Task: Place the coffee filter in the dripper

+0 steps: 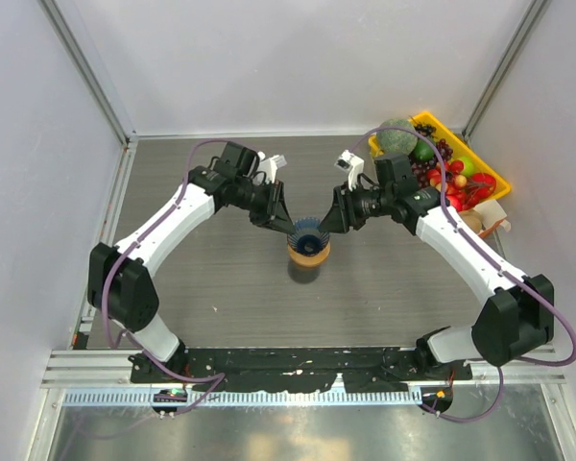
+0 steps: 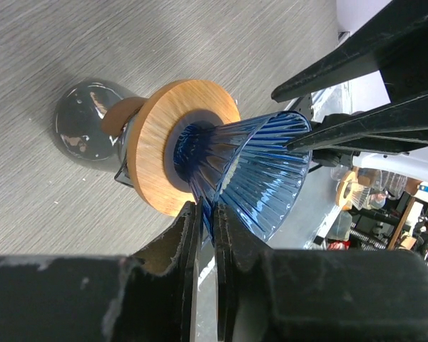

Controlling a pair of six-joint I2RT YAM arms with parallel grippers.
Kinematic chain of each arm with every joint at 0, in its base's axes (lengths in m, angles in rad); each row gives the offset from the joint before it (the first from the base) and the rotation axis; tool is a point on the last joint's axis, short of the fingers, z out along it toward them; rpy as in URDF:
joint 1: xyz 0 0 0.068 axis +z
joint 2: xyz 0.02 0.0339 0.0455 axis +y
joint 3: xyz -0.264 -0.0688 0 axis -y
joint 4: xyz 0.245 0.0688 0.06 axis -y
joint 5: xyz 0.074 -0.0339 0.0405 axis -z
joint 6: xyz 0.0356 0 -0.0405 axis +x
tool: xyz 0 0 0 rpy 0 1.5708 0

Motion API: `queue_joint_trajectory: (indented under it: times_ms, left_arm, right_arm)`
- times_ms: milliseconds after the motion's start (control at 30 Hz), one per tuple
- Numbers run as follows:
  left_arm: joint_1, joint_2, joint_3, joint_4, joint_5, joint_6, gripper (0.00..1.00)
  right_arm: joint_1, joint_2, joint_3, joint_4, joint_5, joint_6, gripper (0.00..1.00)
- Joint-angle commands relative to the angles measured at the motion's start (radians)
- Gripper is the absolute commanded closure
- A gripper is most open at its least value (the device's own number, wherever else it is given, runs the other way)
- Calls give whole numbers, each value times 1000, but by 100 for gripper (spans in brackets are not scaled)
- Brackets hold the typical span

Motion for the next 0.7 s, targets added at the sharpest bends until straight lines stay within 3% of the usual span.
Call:
queue_joint_trajectory:
  times_ms: [0,167,300,667]
  left_arm:
    - [-2,6,40,23,24,-21,84]
    - [-1,-3,64,-16,-39,-9,92]
    - [2,-15,77,-39,-89,12,99]
    - [3,-5,88,-42,-94,20,100]
  right_arm:
    - [14,19,67,-1,13,-13,63]
    - [28,34,84,-12,42,-26,68]
    - [45,39,80,5,59,-31,78]
    - [45,45,80,21,97,-49,95]
